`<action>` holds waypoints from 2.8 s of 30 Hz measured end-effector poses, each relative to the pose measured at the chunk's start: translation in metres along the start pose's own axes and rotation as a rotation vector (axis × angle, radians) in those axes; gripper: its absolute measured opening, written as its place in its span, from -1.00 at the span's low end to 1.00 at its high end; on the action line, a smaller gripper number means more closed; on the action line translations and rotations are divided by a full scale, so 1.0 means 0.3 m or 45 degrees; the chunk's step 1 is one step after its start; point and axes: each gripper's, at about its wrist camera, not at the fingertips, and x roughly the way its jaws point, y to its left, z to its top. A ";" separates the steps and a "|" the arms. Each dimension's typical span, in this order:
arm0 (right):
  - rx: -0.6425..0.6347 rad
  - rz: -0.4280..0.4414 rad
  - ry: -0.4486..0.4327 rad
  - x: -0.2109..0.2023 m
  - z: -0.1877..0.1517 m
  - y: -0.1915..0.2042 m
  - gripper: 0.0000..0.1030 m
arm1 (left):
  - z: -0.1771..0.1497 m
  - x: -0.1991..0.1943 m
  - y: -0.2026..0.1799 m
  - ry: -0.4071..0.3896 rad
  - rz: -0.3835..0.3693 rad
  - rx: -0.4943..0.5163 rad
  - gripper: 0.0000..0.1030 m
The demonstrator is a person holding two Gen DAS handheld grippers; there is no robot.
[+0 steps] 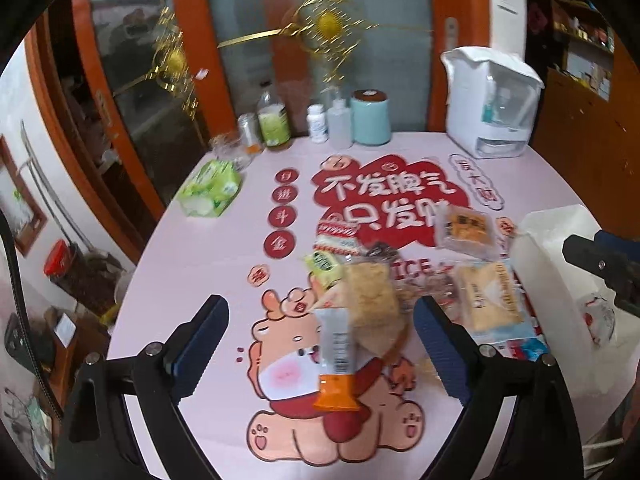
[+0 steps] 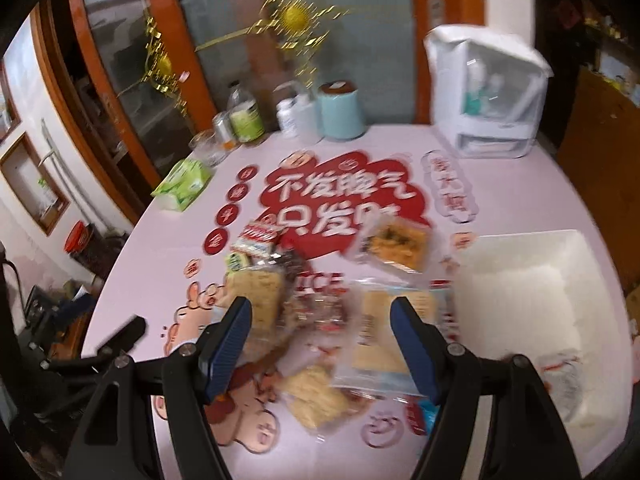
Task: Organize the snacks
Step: 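Grasp the orange-white bar with the left tool while the right tool grasps the cracker bag, then carry both snacks into the white tray and open both tools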
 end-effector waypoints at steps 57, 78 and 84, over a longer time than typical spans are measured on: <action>0.093 0.274 0.292 0.363 0.003 0.082 0.15 | -0.200 0.504 0.110 0.414 -0.129 -0.238 -0.27; 0.218 -0.003 -0.056 -0.204 -0.182 -0.385 0.15 | 0.022 0.009 -0.339 0.069 -0.392 0.091 -0.26; 0.270 -0.106 -0.098 -0.283 -0.229 -0.586 0.15 | 0.071 -0.049 -0.582 0.033 -0.461 0.180 -0.26</action>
